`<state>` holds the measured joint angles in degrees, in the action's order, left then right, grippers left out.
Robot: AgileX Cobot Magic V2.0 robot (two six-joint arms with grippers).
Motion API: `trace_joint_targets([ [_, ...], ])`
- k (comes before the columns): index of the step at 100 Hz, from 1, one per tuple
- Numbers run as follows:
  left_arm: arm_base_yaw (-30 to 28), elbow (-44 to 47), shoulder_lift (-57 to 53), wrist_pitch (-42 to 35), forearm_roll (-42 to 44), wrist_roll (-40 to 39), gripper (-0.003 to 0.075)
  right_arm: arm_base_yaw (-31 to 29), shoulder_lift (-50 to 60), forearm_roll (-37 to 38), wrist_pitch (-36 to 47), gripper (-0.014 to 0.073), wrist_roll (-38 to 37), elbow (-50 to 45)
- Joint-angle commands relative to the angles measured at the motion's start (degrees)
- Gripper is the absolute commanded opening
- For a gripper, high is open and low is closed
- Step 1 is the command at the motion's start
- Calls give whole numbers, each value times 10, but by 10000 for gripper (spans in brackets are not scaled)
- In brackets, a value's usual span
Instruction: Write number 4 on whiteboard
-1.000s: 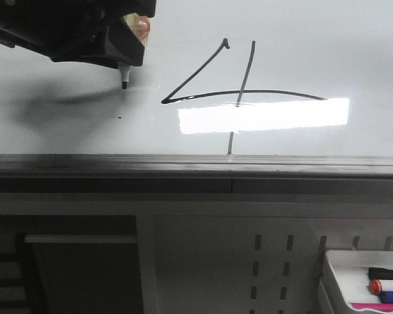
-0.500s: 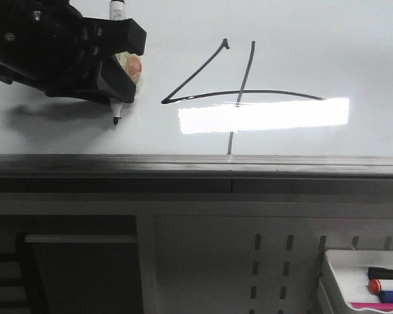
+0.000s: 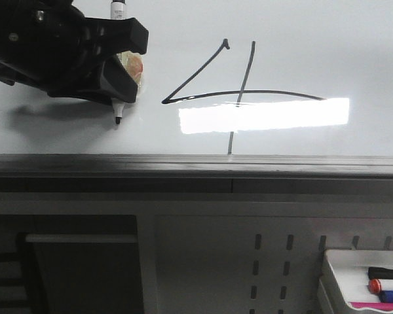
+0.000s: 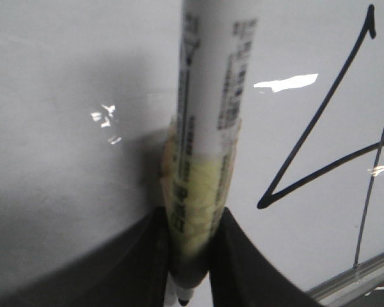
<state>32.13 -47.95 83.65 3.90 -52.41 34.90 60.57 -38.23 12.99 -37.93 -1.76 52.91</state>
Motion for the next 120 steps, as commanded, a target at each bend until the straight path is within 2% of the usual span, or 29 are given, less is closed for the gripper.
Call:
trace_joint_targets([
  [1,-2,-14,-11,-60,-4,-1,-20,-2,0,11,44,-43,-1,14],
  [17,-2,-14,-18,-87,-4,-1,-20,-2,0,13,44,-43,-1,14],
  [87,-2,-14,-12,-86,-27,-1,-14,-2,-3,14,44,-43,-1,13],
  [94,-2,-14,-12,-86,-29,-1,18,-2,-3,14,44,-43,-1,13],
  [111,-2,-14,-12,-87,-43,-1,166,-2,-3,14,44,-43,-1,13],
  [120,-2,-14,-12,-87,-43,-1,188,-2,-3,14,44,-43,-1,13],
])
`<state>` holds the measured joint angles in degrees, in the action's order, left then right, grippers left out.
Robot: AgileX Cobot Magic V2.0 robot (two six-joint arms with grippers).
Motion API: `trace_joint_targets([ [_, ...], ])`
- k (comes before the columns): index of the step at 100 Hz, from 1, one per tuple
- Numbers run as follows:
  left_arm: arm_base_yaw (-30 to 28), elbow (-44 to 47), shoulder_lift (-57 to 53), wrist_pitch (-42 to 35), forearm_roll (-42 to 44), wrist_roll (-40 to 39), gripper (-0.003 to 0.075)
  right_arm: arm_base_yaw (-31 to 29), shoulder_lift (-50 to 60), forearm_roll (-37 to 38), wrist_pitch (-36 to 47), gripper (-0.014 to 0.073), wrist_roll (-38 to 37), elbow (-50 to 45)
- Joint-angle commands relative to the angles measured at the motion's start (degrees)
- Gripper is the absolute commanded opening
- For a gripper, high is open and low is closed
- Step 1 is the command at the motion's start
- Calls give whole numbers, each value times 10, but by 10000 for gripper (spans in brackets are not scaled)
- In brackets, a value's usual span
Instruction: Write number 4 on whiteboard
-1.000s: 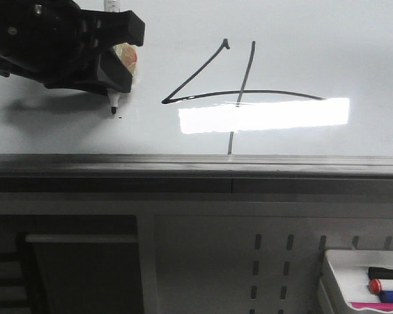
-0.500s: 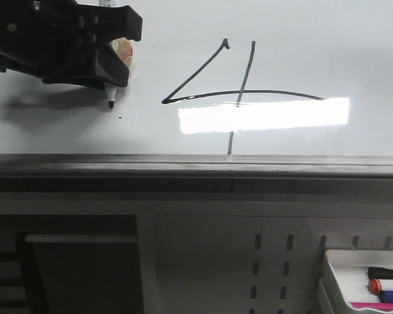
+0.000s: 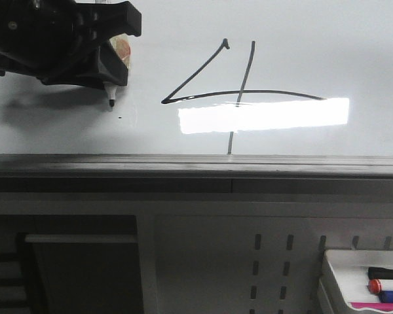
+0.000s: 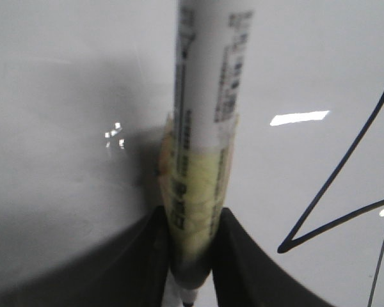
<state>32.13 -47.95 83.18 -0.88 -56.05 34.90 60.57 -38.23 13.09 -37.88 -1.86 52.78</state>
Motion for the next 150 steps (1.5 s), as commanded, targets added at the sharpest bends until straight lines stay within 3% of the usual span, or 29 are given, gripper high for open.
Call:
trace_joint_targets([
  [1,-2,-14,-8,-39,-6,-1,189,-2,-3,13,44,-43,0,14],
  [37,-2,-14,-8,-41,-8,-1,200,-2,-3,13,44,-43,0,14],
  [59,-2,-14,-8,-44,-8,-1,368,-2,-3,13,44,-43,0,14],
  [85,-2,-15,-16,-44,-8,-1,492,-2,-3,13,44,-43,0,14],
  [96,3,-15,-53,-38,0,0,542,-2,-3,17,46,-43,0,14],
  [119,37,-15,-214,27,43,2,542,-2,-2,45,51,-43,0,14],
  [126,43,-14,-274,67,89,2,514,-2,2,59,48,-43,-1,11],
  [133,41,-2,-334,101,139,2,421,-2,17,102,47,-43,-30,-10],
  [150,20,70,-488,147,255,2,122,-2,108,301,16,-43,-260,-119],
])
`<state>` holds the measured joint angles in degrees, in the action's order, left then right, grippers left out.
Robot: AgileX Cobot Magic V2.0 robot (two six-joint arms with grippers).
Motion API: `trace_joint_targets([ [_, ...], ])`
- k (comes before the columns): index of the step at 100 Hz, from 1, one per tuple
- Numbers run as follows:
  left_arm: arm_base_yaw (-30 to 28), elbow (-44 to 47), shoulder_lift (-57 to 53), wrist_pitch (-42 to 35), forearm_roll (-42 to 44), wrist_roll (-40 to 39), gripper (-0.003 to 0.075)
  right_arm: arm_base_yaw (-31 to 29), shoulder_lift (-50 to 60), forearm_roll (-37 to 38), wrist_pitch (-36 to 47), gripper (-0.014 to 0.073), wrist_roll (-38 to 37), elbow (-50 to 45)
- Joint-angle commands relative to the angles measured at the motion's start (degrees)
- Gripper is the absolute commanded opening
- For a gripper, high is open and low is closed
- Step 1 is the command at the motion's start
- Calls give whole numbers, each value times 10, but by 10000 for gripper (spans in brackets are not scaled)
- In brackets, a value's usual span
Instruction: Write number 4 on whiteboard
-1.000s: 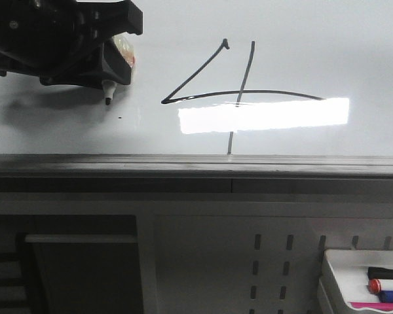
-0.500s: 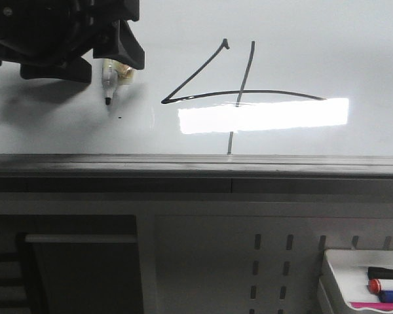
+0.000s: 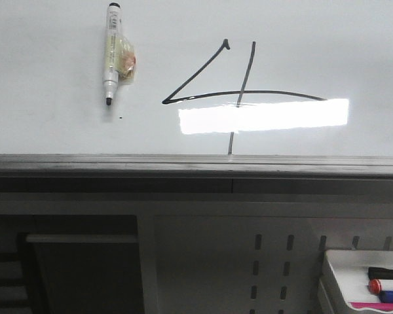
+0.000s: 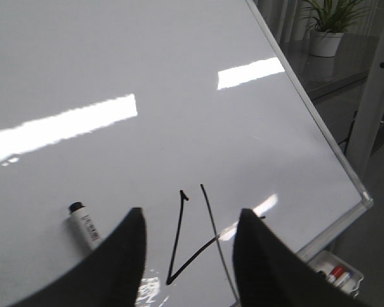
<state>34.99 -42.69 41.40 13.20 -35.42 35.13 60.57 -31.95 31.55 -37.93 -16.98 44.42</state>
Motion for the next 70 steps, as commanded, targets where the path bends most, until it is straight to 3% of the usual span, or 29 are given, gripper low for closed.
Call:
trace_joint_targets([
  [1,-10,24,-82,9,52,-1,110,-2,51,124,16,-43,-117,-40],
  [9,-18,62,-146,49,68,-1,-20,-2,120,188,14,-43,-170,-101],
  [37,-21,174,-290,74,73,-1,-20,-2,289,190,15,-43,-170,-193],
  [70,-21,214,-310,74,72,-1,-20,-2,318,190,14,-43,-170,-198],
])
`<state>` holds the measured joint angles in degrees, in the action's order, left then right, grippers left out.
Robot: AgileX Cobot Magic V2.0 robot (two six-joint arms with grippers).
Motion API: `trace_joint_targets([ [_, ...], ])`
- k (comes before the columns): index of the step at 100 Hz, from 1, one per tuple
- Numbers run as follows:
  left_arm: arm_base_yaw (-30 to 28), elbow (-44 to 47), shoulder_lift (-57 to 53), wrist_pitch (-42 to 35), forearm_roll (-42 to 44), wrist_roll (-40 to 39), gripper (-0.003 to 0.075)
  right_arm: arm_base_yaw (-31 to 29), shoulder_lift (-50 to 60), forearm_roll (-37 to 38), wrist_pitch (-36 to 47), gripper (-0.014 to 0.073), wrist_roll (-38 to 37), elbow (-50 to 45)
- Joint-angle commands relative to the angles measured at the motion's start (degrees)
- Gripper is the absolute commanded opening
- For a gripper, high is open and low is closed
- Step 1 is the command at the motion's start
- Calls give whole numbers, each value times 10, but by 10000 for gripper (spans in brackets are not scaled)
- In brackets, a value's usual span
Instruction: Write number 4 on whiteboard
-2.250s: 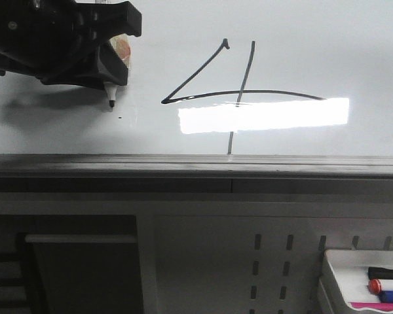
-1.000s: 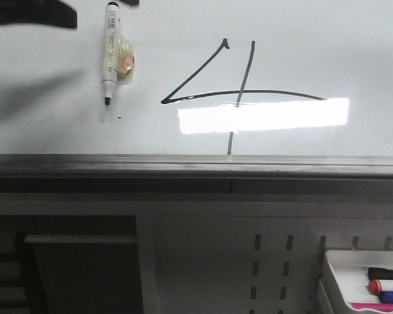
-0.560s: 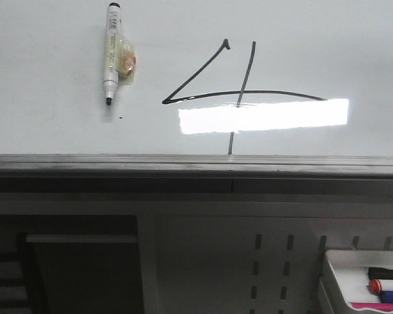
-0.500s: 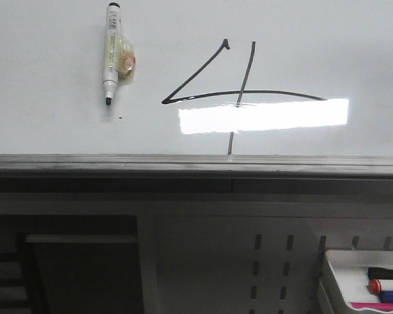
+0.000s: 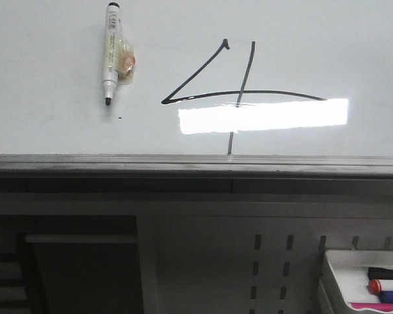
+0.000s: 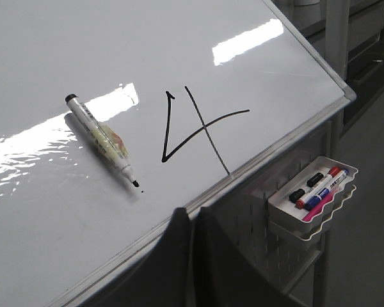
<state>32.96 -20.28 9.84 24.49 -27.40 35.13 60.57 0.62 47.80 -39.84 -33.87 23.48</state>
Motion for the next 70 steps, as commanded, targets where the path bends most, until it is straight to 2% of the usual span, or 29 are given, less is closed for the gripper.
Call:
trace_joint_targets([
  [1,0,-9,5,-39,-8,-1,-20,-2,-8,28,33,-43,-1,11],
  [36,0,0,5,-56,-10,-1,-20,-2,-8,28,33,-43,-1,11],
  [49,-7,19,4,-112,61,-8,-20,-2,-8,28,33,-43,-1,11],
  [56,-26,48,-1,-166,132,-57,-20,-2,-8,28,33,-43,-1,11],
  [70,-86,137,-36,-270,291,-245,-20,-2,-8,28,33,-43,-1,11],
])
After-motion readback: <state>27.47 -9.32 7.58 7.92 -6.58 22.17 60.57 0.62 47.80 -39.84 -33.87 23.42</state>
